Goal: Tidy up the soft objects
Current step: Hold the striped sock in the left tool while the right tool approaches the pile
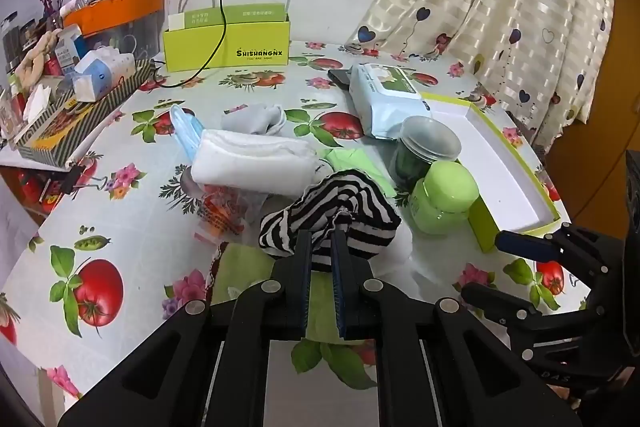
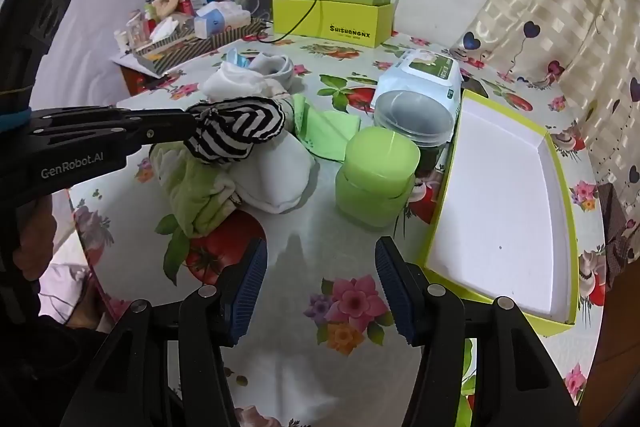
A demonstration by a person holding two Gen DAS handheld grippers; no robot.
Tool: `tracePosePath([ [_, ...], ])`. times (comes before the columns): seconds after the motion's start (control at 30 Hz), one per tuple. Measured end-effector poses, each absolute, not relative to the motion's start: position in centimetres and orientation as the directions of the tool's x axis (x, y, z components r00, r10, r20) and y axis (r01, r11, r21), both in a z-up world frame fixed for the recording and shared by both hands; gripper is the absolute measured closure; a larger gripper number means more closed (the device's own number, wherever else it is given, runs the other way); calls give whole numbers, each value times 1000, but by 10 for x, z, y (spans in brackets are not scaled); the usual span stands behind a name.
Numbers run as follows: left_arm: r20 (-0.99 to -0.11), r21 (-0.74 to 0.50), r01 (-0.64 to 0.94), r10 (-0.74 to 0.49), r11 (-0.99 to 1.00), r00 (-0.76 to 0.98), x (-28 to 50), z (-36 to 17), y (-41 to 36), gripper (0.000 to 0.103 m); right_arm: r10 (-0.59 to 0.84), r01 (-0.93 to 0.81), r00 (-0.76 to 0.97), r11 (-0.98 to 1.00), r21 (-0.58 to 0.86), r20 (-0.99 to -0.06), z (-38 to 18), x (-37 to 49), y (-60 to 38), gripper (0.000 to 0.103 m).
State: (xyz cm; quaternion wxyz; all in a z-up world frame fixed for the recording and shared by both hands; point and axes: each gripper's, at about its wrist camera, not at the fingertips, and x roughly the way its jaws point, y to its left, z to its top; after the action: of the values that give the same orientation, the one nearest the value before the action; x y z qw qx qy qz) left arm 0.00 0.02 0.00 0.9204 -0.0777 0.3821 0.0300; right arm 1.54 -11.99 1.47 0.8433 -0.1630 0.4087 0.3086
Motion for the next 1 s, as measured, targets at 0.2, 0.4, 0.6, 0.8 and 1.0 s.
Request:
tracePosePath([
  [0.2, -704, -101, -115, 11, 988, 710, -3, 1, 1, 93, 392, -655, 474, 755, -19, -788, 14, 16, -120, 47],
  [0.4, -721, -79, -118, 25, 990, 693, 0, -5, -2, 93, 392, -656, 473, 755, -18, -789, 17, 15, -121, 47],
  [0.6, -727, -64, -113, 32, 992, 686, 0, -6, -3, 93, 394, -654, 476, 756, -17, -786, 17, 16, -120, 47],
  [0.8, -728, -63, -113, 32, 992, 684, 0, -7, -4, 93, 401, -650, 479, 760, -8, -781, 17, 17, -122, 47],
  [1.0, -732, -71, -125, 33, 990, 681, 1, -8, -2, 93, 408, -649, 481, 760, -3, -776, 18, 18, -124, 47],
])
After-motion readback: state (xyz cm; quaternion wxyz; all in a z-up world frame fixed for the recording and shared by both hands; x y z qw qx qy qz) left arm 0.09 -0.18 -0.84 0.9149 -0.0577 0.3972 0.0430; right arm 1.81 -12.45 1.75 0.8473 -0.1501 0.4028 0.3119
